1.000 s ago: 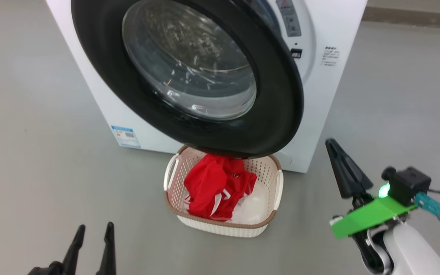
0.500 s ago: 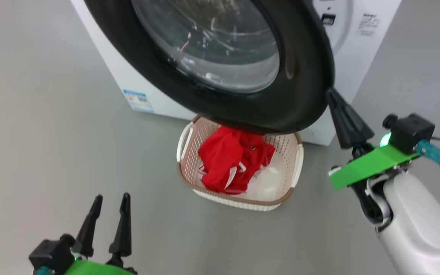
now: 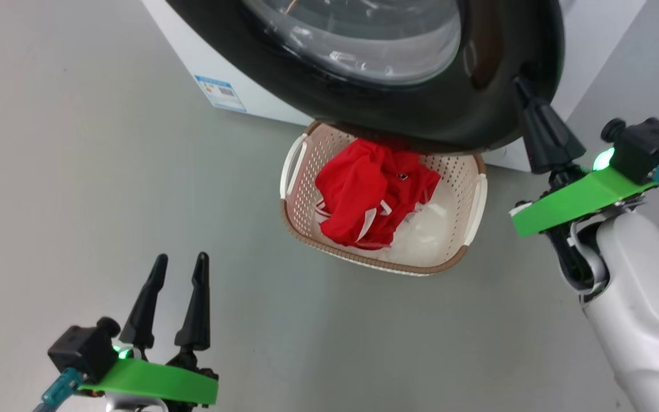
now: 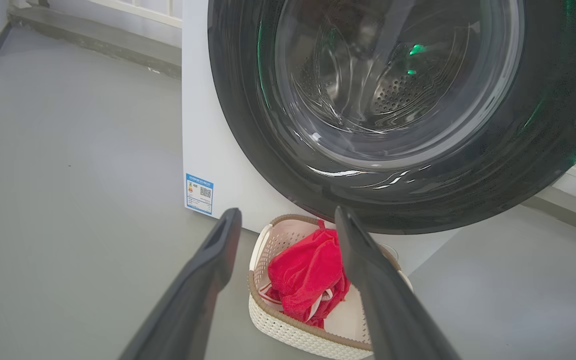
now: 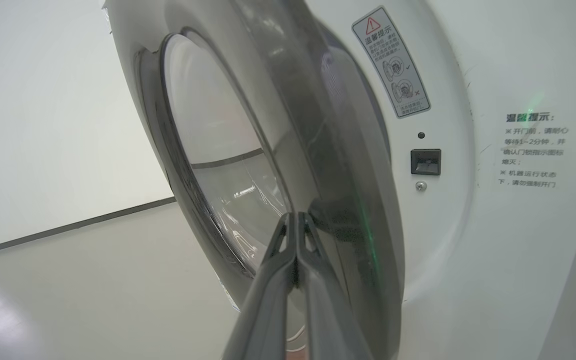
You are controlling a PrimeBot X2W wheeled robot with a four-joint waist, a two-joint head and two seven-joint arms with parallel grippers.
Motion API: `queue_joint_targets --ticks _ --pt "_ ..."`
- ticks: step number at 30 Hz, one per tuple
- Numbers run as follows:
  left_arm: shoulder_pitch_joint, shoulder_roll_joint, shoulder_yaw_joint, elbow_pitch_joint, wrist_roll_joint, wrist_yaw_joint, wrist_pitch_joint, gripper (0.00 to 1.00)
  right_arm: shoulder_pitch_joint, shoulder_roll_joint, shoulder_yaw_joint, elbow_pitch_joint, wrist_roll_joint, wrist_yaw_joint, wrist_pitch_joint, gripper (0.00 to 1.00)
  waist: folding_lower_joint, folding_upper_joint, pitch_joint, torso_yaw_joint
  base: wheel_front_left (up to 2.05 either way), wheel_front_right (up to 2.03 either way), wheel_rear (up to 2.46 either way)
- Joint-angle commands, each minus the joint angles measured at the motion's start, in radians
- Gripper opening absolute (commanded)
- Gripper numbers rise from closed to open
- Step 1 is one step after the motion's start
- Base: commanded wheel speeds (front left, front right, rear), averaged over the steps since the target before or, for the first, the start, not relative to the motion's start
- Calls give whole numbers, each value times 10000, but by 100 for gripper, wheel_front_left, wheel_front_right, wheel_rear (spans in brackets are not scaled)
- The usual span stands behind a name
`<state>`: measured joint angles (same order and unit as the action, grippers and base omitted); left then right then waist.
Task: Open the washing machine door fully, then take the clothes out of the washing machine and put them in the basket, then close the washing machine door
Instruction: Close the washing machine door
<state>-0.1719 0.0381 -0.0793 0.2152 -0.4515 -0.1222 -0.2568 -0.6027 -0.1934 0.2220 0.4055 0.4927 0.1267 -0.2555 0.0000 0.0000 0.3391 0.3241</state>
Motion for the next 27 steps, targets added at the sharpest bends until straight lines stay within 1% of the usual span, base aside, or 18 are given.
queue_joint_targets --ticks 1,14,18,27 --pt "-250 122 260 -284 -61 80 -49 100 -278 -19 -19 -220 -20 40 -63 0 0 0 334 167 0 0 0" --pt "-901 122 -16 -387 -339 125 -49 100 -1616 -166 -747 -116 -123 40 -63 0 0 0 1426 444 0 0 0" --pt "-1096 122 -123 -431 -458 149 -49 100 -2186 -210 -1153 -159 -182 40 -63 0 0 0 1774 550 0 0 0" --pt "-1265 122 -150 -480 -526 179 -49 100 -2709 -202 -1585 -347 -185 40 -63 0 0 0 2013 590 0 0 0"
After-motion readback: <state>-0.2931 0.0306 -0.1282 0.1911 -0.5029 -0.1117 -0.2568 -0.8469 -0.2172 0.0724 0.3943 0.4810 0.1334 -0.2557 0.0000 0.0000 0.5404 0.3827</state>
